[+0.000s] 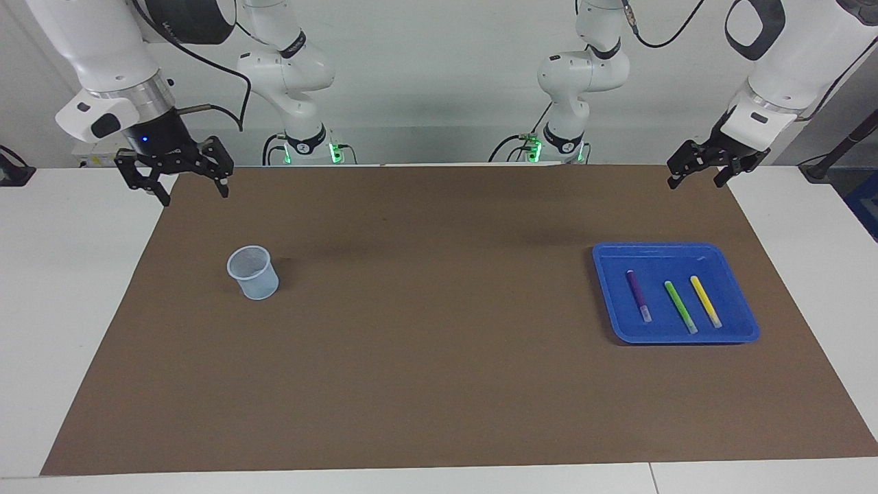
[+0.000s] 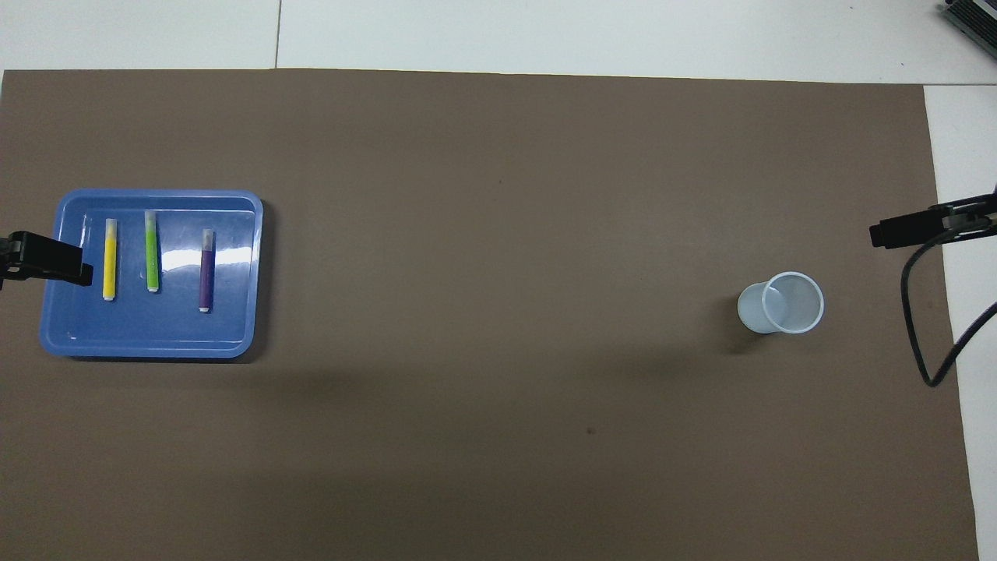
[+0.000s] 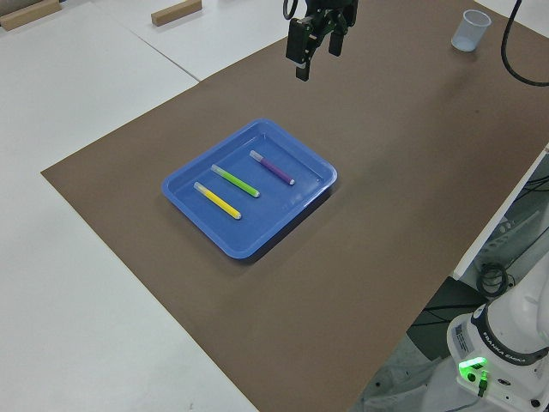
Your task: Transfer and insert pens with both arms
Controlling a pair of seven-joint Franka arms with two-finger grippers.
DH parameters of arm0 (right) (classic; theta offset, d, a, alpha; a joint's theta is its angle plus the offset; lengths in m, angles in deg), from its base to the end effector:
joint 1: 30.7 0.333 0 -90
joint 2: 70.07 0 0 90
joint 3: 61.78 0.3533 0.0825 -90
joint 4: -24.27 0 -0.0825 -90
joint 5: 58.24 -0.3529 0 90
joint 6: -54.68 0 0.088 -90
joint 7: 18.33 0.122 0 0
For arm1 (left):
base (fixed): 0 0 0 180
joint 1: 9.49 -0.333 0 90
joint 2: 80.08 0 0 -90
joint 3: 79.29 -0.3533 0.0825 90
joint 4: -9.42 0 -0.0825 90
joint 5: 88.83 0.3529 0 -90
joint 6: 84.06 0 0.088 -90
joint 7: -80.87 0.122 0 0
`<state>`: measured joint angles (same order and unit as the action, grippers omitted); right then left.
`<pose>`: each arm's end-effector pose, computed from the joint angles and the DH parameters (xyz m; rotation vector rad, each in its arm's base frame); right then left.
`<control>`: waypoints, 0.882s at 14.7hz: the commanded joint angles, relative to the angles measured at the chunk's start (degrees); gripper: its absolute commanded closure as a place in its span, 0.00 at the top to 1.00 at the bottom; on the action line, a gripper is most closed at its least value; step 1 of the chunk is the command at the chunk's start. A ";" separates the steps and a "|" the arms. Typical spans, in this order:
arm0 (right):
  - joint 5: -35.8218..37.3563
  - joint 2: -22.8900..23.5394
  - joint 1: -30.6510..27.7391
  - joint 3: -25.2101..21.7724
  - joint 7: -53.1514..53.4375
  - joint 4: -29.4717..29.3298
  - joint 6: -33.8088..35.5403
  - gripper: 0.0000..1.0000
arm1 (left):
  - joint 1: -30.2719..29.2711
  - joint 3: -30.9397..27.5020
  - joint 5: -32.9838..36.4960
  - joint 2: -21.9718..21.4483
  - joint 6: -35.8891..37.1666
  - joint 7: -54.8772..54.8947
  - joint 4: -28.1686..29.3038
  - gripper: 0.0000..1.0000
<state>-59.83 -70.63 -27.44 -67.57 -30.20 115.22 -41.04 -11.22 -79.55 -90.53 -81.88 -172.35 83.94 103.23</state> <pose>0.5311 -0.0207 0.6539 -3.1110 -0.2517 -0.1497 0.5067 0.0139 0.6314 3.1072 -0.0292 -0.0988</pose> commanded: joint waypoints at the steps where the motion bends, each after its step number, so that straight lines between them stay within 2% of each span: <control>1: 0.27 -0.58 0.25 0.16 1.41 0.54 -0.34 1.00 | 0.76 -0.53 0.64 -0.83 -0.03 0.19 0.32 1.00; 13: 0.27 -0.67 -0.18 0.16 1.33 0.54 -0.34 1.00 | 0.15 -0.79 0.73 -0.83 0.06 -0.25 0.49 1.00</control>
<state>-59.83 -70.63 -27.34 -67.55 -30.20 115.22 -41.04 -11.28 -79.89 -90.46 -81.89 -172.35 83.94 103.24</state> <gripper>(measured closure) 0.000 0.000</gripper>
